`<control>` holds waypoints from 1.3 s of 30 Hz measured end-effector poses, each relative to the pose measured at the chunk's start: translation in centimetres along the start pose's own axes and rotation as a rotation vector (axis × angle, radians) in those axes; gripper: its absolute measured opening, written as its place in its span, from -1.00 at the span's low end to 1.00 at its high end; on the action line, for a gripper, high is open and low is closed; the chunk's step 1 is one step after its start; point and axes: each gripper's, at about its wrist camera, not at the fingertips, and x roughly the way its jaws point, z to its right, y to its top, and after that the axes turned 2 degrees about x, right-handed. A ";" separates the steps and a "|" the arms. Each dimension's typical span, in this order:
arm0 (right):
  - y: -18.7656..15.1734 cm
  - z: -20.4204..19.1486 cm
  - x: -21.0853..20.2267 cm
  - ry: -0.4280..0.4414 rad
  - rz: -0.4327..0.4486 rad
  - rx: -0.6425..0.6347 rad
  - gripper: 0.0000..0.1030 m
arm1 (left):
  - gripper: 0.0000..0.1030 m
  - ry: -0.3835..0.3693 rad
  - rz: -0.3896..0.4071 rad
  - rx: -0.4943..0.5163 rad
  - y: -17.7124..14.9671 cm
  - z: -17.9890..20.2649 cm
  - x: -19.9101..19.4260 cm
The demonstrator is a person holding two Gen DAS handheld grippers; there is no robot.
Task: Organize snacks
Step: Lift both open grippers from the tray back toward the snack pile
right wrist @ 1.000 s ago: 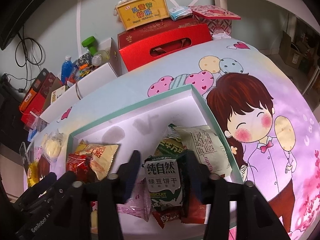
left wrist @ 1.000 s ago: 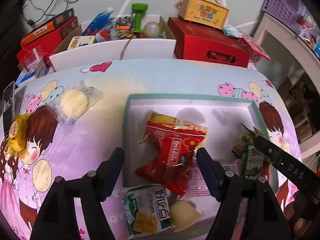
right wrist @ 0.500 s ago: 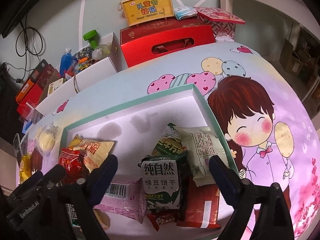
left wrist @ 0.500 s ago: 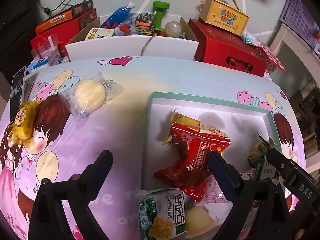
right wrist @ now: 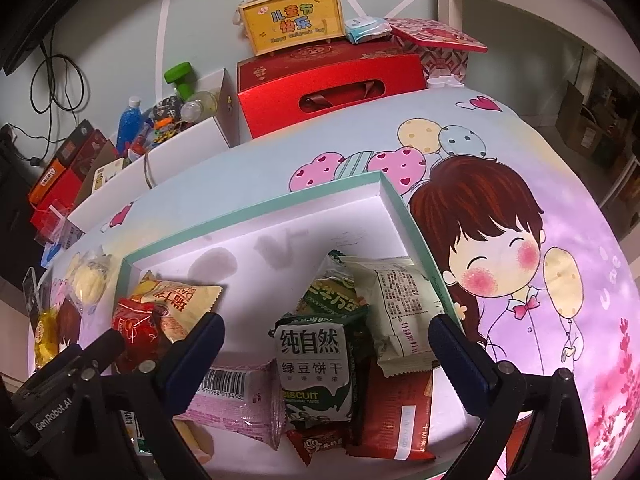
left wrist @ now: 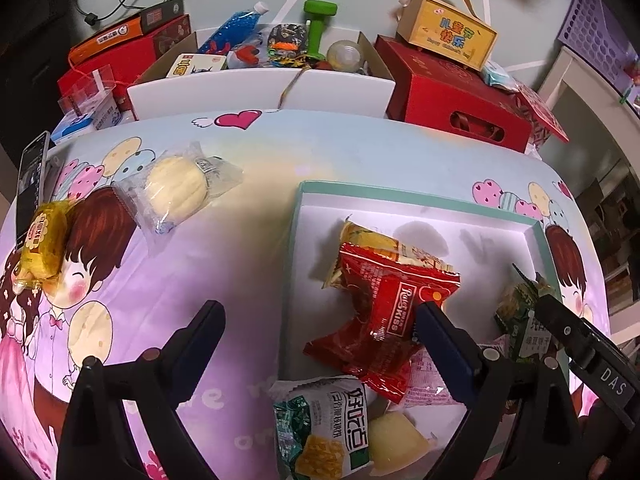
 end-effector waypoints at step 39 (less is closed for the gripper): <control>-3.1 -9.5 -0.6 0.105 -0.024 -0.188 1.00 | 0.87 0.161 0.017 -0.155 -0.4 -11.3 -2.8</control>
